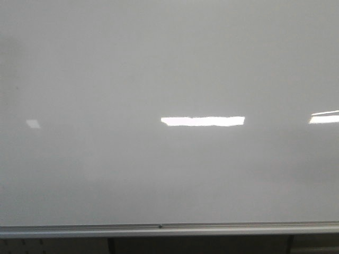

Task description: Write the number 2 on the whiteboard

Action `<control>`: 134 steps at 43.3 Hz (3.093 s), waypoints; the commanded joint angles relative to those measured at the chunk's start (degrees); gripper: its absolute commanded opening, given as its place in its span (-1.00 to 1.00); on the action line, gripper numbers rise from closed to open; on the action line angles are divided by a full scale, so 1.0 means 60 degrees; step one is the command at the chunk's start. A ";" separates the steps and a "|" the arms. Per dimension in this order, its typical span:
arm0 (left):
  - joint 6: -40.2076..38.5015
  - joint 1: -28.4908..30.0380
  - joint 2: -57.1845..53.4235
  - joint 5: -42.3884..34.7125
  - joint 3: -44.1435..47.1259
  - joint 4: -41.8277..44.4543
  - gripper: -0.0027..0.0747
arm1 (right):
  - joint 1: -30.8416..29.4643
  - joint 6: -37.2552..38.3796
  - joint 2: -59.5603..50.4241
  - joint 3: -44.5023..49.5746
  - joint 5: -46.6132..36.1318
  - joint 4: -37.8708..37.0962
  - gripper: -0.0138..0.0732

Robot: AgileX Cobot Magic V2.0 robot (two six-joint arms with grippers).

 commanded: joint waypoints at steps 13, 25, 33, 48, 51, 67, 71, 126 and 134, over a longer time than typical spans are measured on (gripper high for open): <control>-0.0039 -0.0010 -0.0182 -0.0763 0.0199 -0.0058 -0.98 | -0.0011 -0.0099 -0.0145 -0.0019 -0.0863 0.0037 -0.84; -0.0039 -0.0010 -0.0182 -0.0763 0.0199 -0.0058 -0.98 | -0.0011 -0.0099 -0.0145 -0.0019 -0.0863 0.0037 -0.84; -0.0039 -0.0010 -0.0182 -0.0763 0.0199 -0.0058 -0.98 | -0.0011 -0.0099 -0.0145 -0.0019 -0.0873 0.0037 -0.84; -0.0039 -0.0010 -0.0182 -0.1198 -0.0080 -0.0077 -0.98 | -0.0011 -0.0099 -0.0145 -0.0477 -0.0756 0.0048 -0.84; -0.0039 -0.0010 -0.0182 -0.1154 -0.0453 -0.0077 -0.98 | -0.0011 -0.0099 -0.0145 -0.0816 -0.0609 0.0048 -0.84; -0.0039 -0.0010 0.0385 0.0397 -0.3341 -0.0077 -0.98 | -0.0011 -0.0099 0.0721 -0.3594 0.1318 0.0048 -0.84; -0.0039 -0.0010 0.0885 0.1075 -0.4150 -0.0055 -0.98 | -0.0011 -0.0099 0.1289 -0.4262 0.1574 0.0048 -0.84; 0.0007 -0.0010 0.5021 0.4639 -0.5948 -0.0075 -0.98 | -0.0011 -0.0099 0.5800 -0.6165 0.4721 0.0145 -0.80; 0.0007 -0.0010 0.5175 0.4799 -0.5948 -0.0075 -0.57 | -0.0011 -0.0099 0.6071 -0.6165 0.5031 0.0145 -0.04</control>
